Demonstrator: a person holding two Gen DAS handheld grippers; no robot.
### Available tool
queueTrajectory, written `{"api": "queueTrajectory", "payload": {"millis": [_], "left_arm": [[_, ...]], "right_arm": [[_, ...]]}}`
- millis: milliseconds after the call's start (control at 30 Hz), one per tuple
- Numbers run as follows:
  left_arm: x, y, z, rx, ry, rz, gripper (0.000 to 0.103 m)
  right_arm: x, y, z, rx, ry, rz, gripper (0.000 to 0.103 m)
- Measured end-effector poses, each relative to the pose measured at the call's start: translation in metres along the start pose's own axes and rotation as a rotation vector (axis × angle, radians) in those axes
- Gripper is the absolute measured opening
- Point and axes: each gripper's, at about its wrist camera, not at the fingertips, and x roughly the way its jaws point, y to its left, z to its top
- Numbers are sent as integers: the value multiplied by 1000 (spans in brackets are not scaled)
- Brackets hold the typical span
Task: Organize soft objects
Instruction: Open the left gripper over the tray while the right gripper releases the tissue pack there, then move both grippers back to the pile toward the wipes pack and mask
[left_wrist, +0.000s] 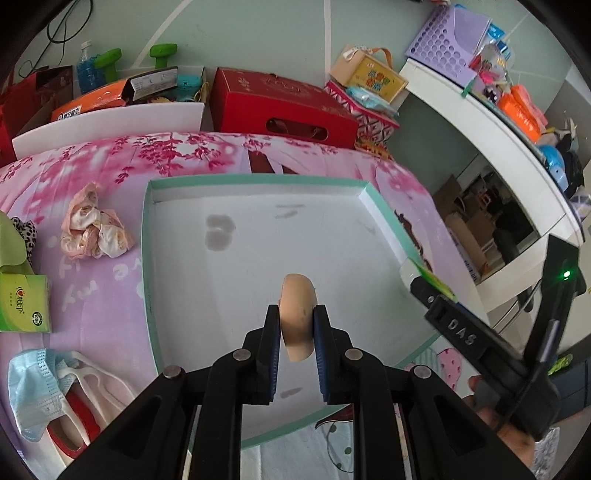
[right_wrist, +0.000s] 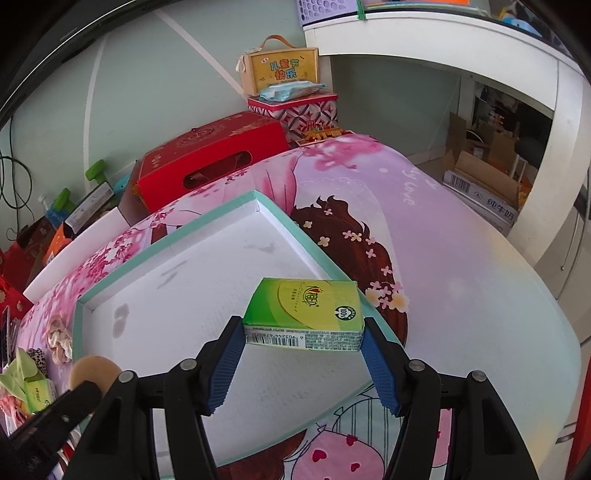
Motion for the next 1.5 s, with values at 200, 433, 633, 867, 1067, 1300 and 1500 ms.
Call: {"api": "queueTrajectory", "payload": {"millis": [200,433,633,867,1067,1300,1500], "left_arm": [[5,7,-3,-16,20,40,65],[-4,22,2,-62,-12,88,81],[-11,34,5,-96,-35,148,82],[-13,45,4,-142,-29,169,82],[-16,51,3,-173,-23,174,82],[-31,64,2,-193,-46,236,94],[-66,107,0,-273,-69,381,94]], "right_arm": [[-4,5,0,-14,-10,14,79],[-6,12,-1,-36,-13,17,103],[-6,12,-1,-35,-11,15,103],[-6,12,-2,-37,-3,10,103],[-11,21,-4,-56,4,0,103],[-23,39,-7,-78,15,22,103],[-34,76,-14,-145,12,100,103]]}}
